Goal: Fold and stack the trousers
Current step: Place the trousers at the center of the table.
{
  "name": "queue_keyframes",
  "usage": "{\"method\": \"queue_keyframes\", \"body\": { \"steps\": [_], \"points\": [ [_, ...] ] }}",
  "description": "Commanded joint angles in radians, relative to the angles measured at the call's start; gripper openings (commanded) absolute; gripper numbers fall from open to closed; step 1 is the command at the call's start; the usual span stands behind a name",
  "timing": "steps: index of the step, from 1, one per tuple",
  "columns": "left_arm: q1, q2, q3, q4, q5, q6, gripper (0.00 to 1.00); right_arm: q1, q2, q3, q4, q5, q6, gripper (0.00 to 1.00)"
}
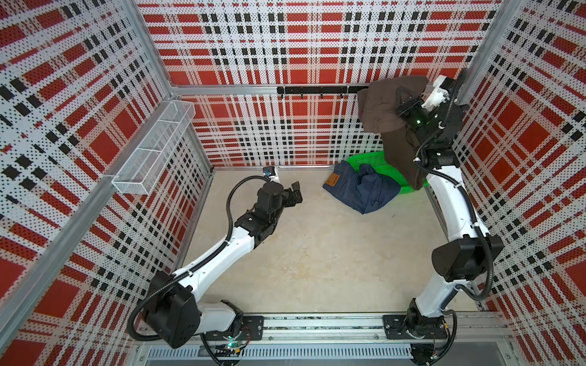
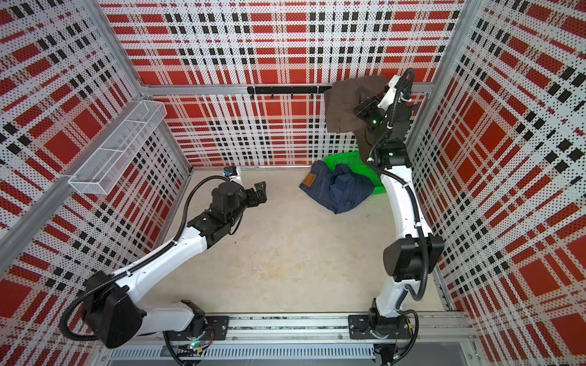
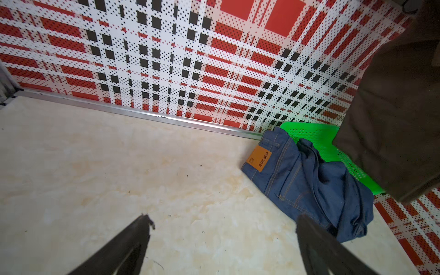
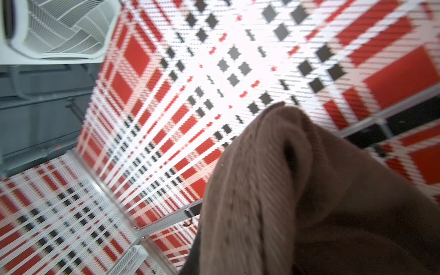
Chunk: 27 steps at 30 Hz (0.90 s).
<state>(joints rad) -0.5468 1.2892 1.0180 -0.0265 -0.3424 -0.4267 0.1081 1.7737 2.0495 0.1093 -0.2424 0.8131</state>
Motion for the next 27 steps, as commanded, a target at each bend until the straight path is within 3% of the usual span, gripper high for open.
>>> {"method": "queue_keyframes", "body": {
  "steps": [1,10,17,27],
  "points": [
    [-0.004,-0.08,-0.045,0.036,-0.035,-0.021,0.98,0.08,-0.063,0.097,0.037,-0.049,-0.065,0.0],
    [0.009,-0.234,-0.146,0.077,-0.086,-0.056,0.98,0.305,0.005,0.317,-0.054,-0.094,-0.128,0.0],
    [0.025,-0.285,-0.175,0.093,-0.101,-0.077,0.98,0.354,0.084,0.364,-0.013,-0.155,-0.026,0.0],
    [0.039,-0.349,-0.188,0.121,-0.141,-0.095,0.98,0.428,0.254,0.636,0.077,-0.125,0.079,0.0]
  ]
}}
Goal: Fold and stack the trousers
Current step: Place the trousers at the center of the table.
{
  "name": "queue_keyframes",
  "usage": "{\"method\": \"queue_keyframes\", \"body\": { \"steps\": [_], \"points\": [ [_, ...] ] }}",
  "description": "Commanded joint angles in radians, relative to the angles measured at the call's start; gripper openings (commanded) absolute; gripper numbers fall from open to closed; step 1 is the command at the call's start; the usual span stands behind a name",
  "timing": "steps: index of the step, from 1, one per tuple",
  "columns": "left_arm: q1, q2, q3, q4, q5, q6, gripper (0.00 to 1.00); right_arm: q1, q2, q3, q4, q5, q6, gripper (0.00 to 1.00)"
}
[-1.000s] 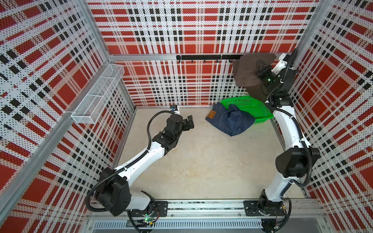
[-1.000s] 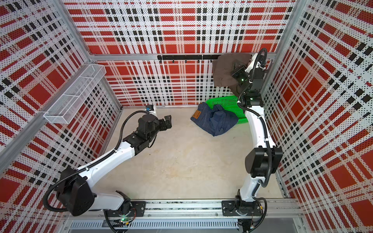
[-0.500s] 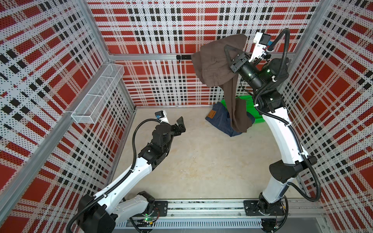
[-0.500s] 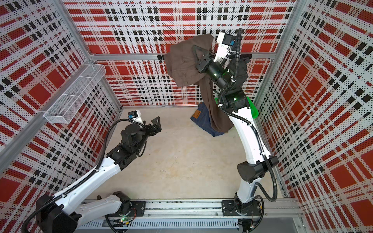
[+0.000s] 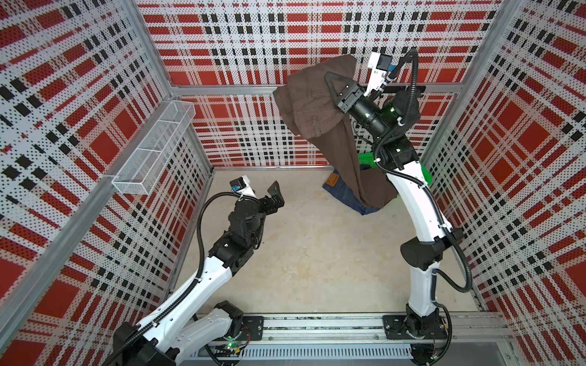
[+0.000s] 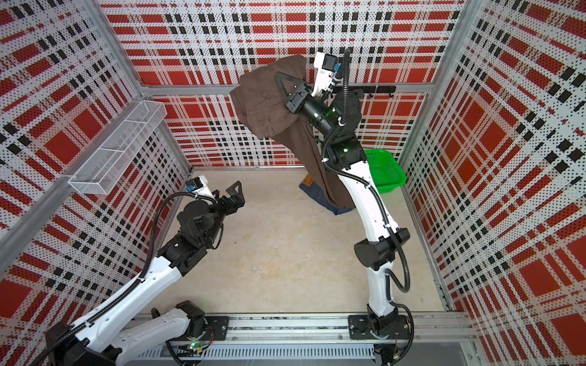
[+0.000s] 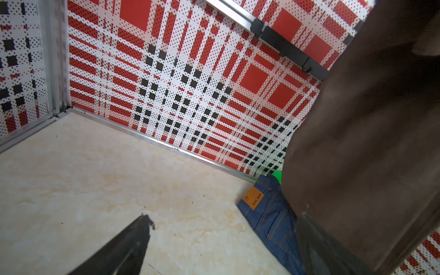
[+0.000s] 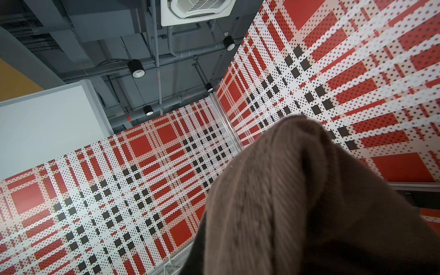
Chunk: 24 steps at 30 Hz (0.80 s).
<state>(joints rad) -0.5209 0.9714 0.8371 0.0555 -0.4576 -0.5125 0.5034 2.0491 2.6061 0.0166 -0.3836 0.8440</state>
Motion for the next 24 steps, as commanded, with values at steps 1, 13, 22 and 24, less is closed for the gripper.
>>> {"method": "queue_keyframes", "body": {
  "steps": [1,13,22,24],
  "points": [
    [0.013,-0.036,-0.008,0.042,-0.028,-0.009,0.98,0.044,-0.026,0.08,0.193,0.031,0.049,0.0],
    [0.018,-0.069,-0.019,0.076,-0.049,-0.027,0.98,0.08,-0.179,-0.046,0.278,0.084,-0.006,0.0],
    [0.021,-0.047,-0.023,0.073,-0.041,-0.029,0.98,-0.073,-0.433,-0.798,0.279,0.109,0.049,0.0],
    [0.022,-0.04,-0.018,0.065,-0.041,-0.024,0.98,-0.102,-0.488,-0.977,0.283,0.119,0.061,0.0]
  ]
}}
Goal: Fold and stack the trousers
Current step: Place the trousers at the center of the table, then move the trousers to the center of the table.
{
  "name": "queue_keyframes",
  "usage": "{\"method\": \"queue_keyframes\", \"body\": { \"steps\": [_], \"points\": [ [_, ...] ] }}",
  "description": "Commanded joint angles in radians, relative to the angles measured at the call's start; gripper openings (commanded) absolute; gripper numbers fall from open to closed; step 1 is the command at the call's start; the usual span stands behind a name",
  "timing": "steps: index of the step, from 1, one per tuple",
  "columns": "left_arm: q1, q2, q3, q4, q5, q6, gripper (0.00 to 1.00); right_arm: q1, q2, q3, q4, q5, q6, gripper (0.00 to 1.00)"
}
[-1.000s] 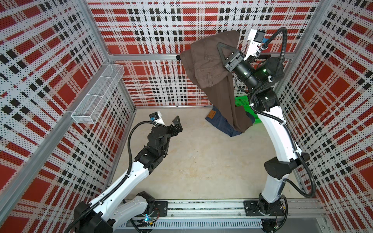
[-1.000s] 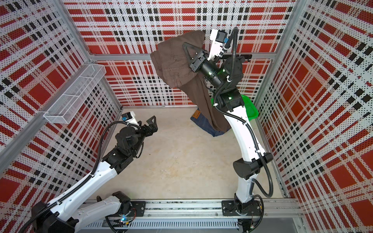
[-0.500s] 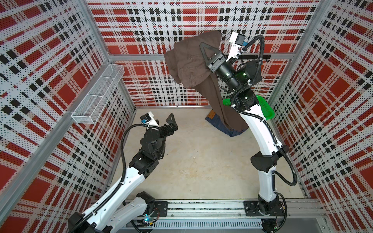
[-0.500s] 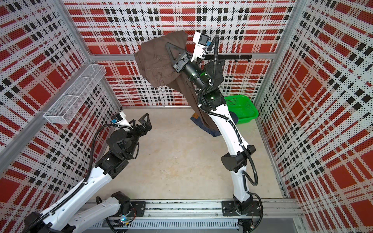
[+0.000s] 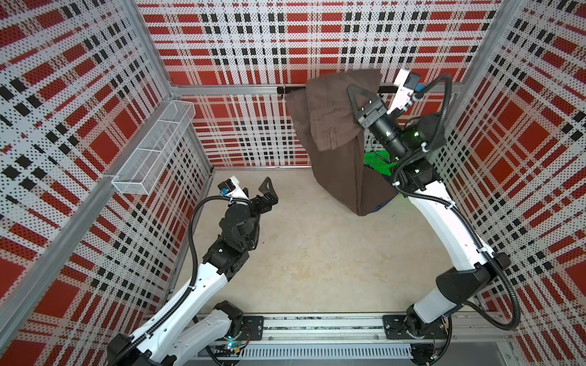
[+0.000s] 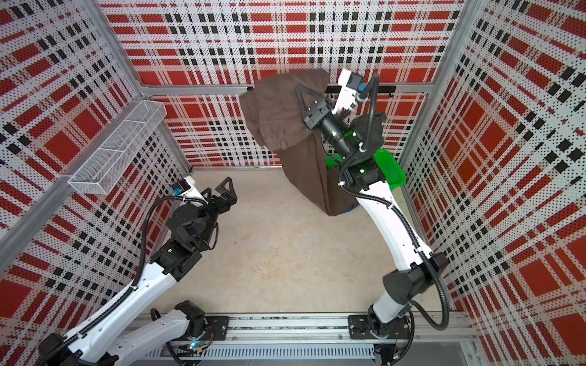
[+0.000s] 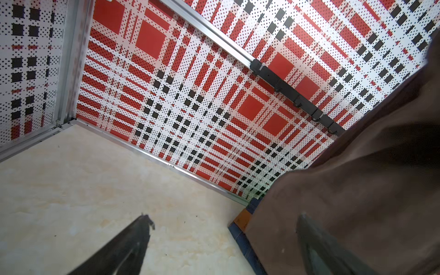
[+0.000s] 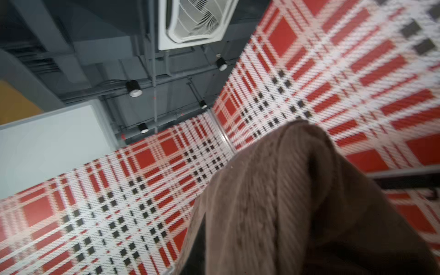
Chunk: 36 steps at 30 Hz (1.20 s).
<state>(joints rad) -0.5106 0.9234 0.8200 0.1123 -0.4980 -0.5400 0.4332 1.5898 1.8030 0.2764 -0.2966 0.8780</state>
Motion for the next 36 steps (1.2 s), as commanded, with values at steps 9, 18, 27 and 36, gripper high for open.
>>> {"method": "queue_keyframes", "body": {
  "steps": [9,18,27,36],
  "points": [
    [0.024,0.049,-0.01,-0.017,-0.005,0.029,0.98,-0.12,-0.187,-0.767,-0.129,0.069,-0.004,0.16],
    [0.03,0.13,-0.007,-0.002,0.03,0.034,0.98,-0.14,-0.282,-0.778,-0.44,0.342,-0.175,0.96],
    [0.028,0.154,-0.008,0.003,0.049,0.025,0.98,-0.335,-0.229,-0.784,-0.482,0.32,-0.067,0.94],
    [0.03,0.161,-0.008,0.002,0.05,0.024,0.98,-0.39,-0.048,-0.716,-0.426,0.197,-0.036,0.78]
  ]
}}
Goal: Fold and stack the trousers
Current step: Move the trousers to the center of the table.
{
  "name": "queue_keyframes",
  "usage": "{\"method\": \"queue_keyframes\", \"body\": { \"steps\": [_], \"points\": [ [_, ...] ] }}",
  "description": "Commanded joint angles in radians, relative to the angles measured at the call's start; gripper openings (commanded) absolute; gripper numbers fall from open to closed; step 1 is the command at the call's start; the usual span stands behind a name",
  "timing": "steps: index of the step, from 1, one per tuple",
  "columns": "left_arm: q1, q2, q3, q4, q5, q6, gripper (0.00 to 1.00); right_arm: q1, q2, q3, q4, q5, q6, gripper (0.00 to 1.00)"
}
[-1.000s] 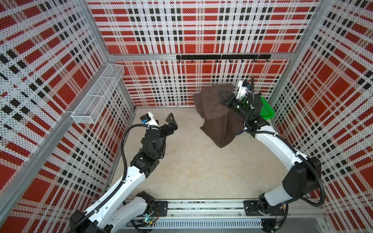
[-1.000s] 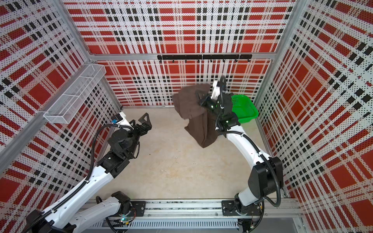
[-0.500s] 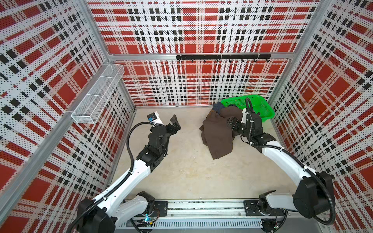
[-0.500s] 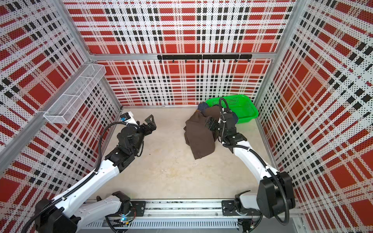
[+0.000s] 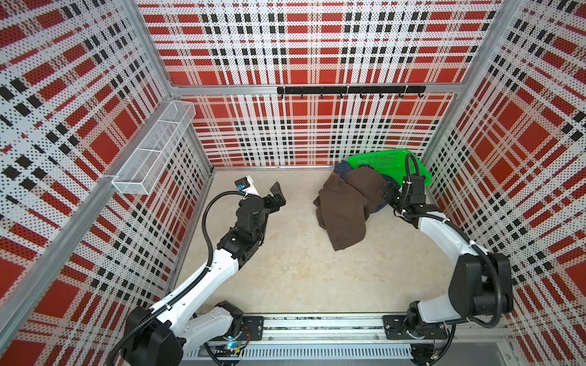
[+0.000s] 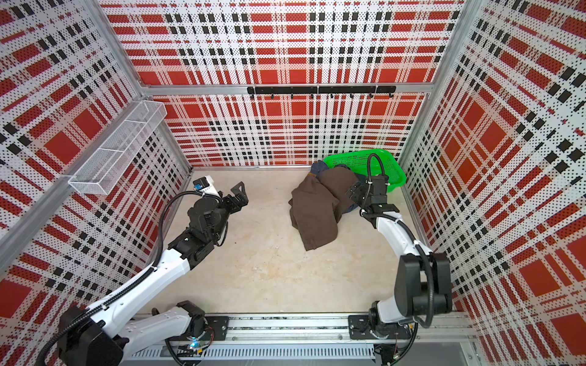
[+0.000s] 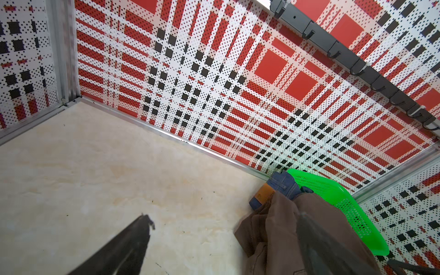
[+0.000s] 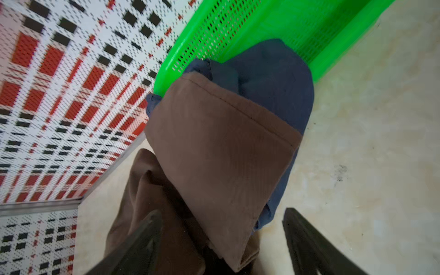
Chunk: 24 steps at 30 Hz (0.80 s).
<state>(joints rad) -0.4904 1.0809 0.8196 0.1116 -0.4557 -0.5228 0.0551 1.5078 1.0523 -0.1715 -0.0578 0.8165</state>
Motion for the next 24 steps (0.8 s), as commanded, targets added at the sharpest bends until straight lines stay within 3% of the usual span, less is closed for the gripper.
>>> {"method": "queue_keyframes", "body": {
  "steps": [1,7,11,24],
  "points": [
    [0.01,0.004,-0.008,0.003,0.008,0.007,0.98,-0.018,0.045,0.034,0.027,-0.041,0.031,0.76],
    [0.011,0.001,-0.008,0.0,0.003,0.008,0.98,-0.062,0.087,0.023,0.068,-0.07,0.065,0.61],
    [0.012,0.005,-0.008,0.0,0.003,0.01,0.98,-0.082,0.118,0.03,0.089,-0.111,0.081,0.57],
    [0.017,0.006,-0.013,0.004,0.009,0.01,0.98,-0.087,0.128,0.072,0.099,-0.143,0.095,0.16]
  ]
}}
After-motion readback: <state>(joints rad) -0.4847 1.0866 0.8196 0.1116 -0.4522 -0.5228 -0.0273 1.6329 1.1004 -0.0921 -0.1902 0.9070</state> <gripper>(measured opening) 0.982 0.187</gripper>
